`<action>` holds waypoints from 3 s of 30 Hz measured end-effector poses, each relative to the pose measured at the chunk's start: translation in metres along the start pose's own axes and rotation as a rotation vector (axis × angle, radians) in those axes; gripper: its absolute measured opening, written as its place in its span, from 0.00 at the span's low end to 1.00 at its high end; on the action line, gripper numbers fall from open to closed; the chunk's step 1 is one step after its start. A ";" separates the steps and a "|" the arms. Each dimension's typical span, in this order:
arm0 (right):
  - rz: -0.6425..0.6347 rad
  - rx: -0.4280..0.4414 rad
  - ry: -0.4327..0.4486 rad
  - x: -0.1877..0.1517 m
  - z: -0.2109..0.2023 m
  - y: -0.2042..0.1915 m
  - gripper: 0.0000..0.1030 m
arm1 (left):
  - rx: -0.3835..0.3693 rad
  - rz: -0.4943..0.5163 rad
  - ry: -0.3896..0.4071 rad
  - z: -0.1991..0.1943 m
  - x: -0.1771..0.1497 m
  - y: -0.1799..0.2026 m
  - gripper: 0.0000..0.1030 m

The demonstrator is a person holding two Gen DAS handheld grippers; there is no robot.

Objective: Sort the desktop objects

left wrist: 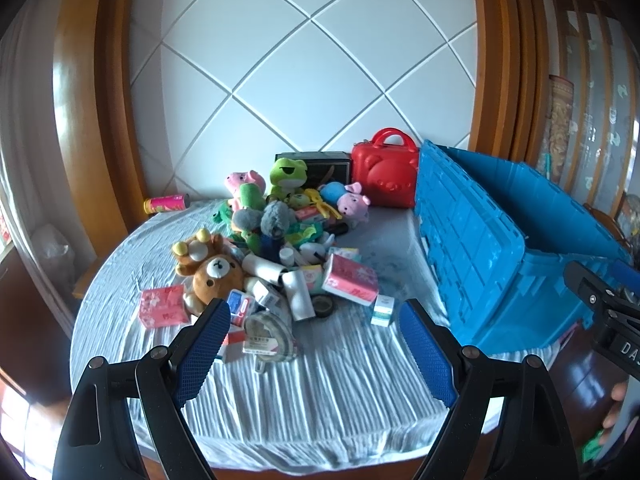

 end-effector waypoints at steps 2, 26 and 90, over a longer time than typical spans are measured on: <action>-0.001 0.000 -0.001 0.000 0.001 -0.001 1.00 | 0.000 0.000 -0.001 0.001 0.000 -0.001 0.84; -0.017 0.001 -0.017 -0.004 0.004 -0.015 1.00 | 0.001 -0.011 -0.022 0.009 -0.009 -0.017 0.84; -0.136 0.268 -0.563 -0.099 0.324 -0.220 1.00 | 0.198 -0.155 -0.608 0.339 -0.106 -0.192 0.81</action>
Point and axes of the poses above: each gripper's, at about its wrist camera, not at the fingertips, and z roughly the way its jaws point, y to its right, x to its top, the point moved 6 cm from there along z, roughly the way its jaws point, and after that the axes turned 4 degrees about -y, right-handed, at the moved point
